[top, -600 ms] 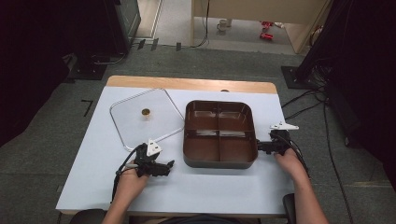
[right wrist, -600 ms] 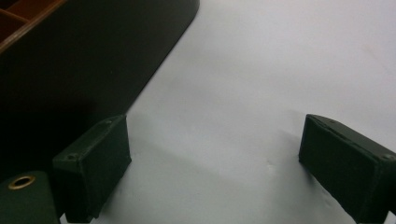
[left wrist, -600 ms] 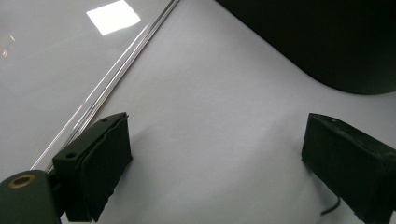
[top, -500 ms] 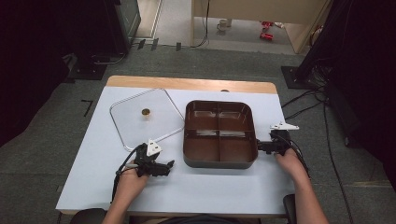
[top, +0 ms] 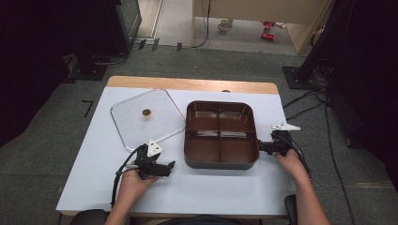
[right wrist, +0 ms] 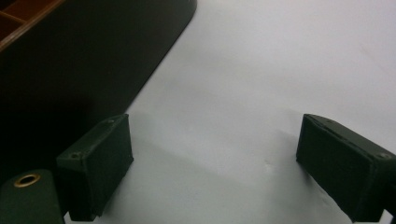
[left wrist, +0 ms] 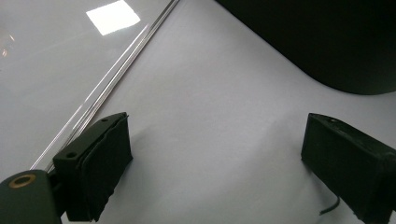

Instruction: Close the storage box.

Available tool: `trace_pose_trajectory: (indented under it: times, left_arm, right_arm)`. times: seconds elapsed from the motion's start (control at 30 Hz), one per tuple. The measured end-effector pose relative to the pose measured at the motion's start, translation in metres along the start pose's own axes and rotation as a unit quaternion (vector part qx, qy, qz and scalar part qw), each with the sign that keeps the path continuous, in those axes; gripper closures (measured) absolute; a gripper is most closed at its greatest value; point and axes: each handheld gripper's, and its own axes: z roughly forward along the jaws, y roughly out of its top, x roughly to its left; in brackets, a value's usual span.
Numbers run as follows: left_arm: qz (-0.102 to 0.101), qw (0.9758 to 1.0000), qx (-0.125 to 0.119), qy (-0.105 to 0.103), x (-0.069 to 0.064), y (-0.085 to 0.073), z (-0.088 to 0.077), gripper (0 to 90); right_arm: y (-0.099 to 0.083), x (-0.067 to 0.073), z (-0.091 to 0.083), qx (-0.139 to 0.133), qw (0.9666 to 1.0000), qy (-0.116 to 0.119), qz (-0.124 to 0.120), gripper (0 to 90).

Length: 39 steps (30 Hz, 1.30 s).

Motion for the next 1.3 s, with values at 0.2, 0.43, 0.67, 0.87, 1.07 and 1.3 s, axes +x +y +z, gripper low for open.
trace_pose_trajectory:
  times: [0.2, 0.43, 0.67, 0.87, 1.07, 1.3]
  left_arm:
    - [0.000, 1.0000, 0.000, 0.000, 0.000, 0.000, 0.000, 8.2]
    - [-0.009, 0.9999, 0.011, 0.006, -0.001, 0.003, -0.001, 9.4]
    - [-0.017, 0.9997, 0.013, 0.016, -0.001, 0.004, -0.002, 15.7]
    - [-0.025, 0.9993, 0.024, -0.008, 0.003, 0.009, -0.005, 18.5]
    - [-0.029, 0.9987, 0.035, -0.022, 0.008, 0.010, -0.008, 21.6]
    - [-0.051, 0.9965, 0.040, -0.052, 0.016, 0.016, -0.013, 22.0]
  right_arm:
    - [0.000, 0.000, 0.000, 0.000, 1.0000, -0.001, 0.000, 10.1]
    - [0.000, 0.000, 0.000, 0.001, 1.0000, -0.001, 0.000, 10.0]
    - [0.000, 0.000, 0.000, 0.000, 1.0000, 0.000, 0.000, 10.0]
    - [0.000, 0.000, 0.000, 0.001, 1.0000, 0.001, 0.001, 10.0]
    - [0.000, 0.000, 0.000, 0.001, 1.0000, 0.001, 0.001, 10.0]
    - [0.000, 0.000, 0.000, 0.001, 1.0000, 0.001, 0.001, 9.9]
